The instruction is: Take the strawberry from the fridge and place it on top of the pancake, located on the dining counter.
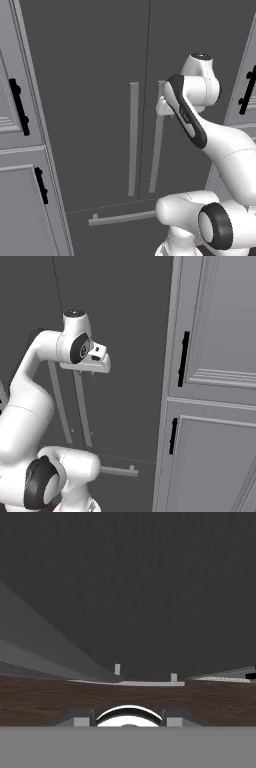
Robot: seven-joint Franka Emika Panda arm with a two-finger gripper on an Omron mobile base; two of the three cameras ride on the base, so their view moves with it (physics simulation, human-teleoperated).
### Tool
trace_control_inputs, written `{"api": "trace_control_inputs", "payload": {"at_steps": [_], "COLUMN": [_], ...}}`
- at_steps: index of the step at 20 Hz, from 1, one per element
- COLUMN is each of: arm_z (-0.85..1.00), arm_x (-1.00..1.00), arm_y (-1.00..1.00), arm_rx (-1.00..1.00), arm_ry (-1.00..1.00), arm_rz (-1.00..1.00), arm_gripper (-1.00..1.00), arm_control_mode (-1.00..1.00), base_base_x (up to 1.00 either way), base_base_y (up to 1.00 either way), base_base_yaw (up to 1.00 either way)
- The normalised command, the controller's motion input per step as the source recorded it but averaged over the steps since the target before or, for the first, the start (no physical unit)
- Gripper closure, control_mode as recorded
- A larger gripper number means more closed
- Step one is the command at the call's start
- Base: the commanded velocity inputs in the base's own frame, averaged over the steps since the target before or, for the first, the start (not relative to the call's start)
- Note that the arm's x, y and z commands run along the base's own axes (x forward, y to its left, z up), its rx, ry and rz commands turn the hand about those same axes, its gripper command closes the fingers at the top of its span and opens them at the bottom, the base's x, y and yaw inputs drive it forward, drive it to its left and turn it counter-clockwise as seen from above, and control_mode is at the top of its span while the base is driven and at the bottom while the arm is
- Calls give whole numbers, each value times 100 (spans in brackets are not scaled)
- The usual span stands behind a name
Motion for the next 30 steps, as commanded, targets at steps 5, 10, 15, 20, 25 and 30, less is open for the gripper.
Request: {"api": "trace_control_inputs", "payload": {"at_steps": [5,10,15,20,25,30], "arm_z": [0,0,0,0,0,0], "arm_x": [0,0,0,0,0,0], "arm_y": [0,0,0,0,0,0], "arm_rx": [0,0,0,0,0,0], "arm_ry": [0,0,0,0,0,0], "arm_rz": [0,0,0,0,0,0], "arm_gripper": [-100,-100,-100,-100,-100,-100], "arm_control_mode": [100,100,100,100,100,100], "base_base_x": [-19,-65,-47,-5,-9,-51], "base_base_y": [0,8,47,56,9,-10], "base_base_yaw": [0,0,0,0,0,-1]}}
